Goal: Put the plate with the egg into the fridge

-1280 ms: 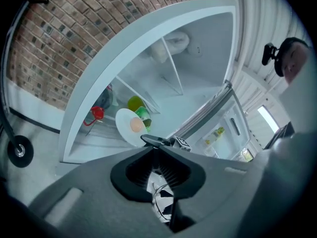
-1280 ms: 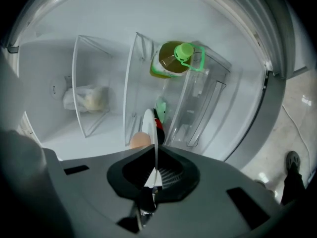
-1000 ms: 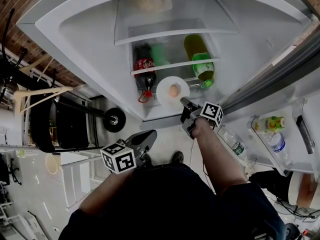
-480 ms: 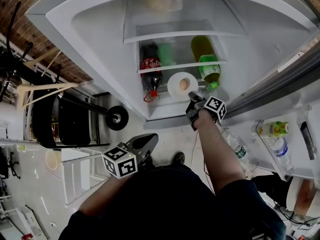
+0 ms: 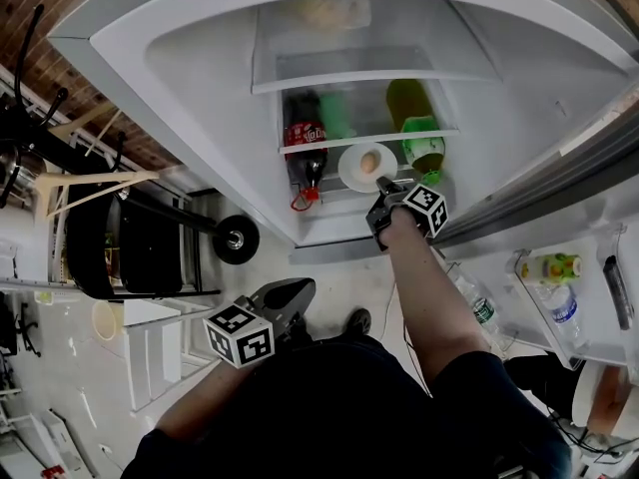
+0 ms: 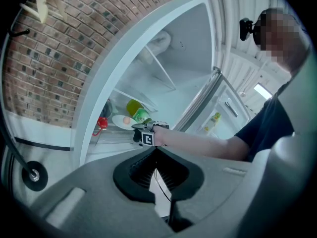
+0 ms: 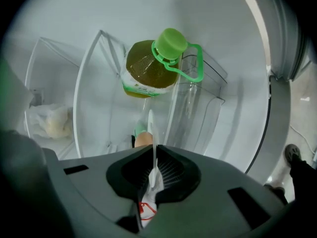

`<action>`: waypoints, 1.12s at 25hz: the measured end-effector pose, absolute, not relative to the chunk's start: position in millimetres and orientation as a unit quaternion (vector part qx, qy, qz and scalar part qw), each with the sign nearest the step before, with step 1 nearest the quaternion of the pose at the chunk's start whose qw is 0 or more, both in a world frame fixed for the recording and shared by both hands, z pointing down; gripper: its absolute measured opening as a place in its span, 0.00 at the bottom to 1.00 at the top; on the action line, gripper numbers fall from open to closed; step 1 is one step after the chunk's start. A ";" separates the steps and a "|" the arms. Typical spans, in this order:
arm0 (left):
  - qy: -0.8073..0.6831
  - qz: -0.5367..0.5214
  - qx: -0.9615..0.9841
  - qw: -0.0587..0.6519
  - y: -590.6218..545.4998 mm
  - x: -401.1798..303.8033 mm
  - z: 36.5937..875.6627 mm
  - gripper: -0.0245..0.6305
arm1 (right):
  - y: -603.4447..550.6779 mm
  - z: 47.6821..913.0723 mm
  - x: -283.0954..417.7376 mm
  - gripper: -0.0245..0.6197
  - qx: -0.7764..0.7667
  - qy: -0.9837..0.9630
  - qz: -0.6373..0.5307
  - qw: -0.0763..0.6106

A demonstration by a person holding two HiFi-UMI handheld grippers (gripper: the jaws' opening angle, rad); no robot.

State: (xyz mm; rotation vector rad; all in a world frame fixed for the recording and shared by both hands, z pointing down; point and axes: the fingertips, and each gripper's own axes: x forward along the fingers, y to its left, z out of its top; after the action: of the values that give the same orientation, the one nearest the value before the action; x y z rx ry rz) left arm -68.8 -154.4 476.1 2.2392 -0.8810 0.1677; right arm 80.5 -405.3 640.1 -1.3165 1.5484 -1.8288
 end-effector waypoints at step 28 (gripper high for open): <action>-0.345 0.057 0.860 0.372 -157.3 -83.0 480.8 0.05 | -411.5 641.6 54.5 0.39 -0.432 0.602 -0.656 0.142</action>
State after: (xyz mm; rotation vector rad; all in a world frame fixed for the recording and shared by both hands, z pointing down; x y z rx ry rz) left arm -83.0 -157.3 480.8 2.2034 -0.8846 0.1458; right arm 54.5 -411.5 641.6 -1.2460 1.7389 -1.8945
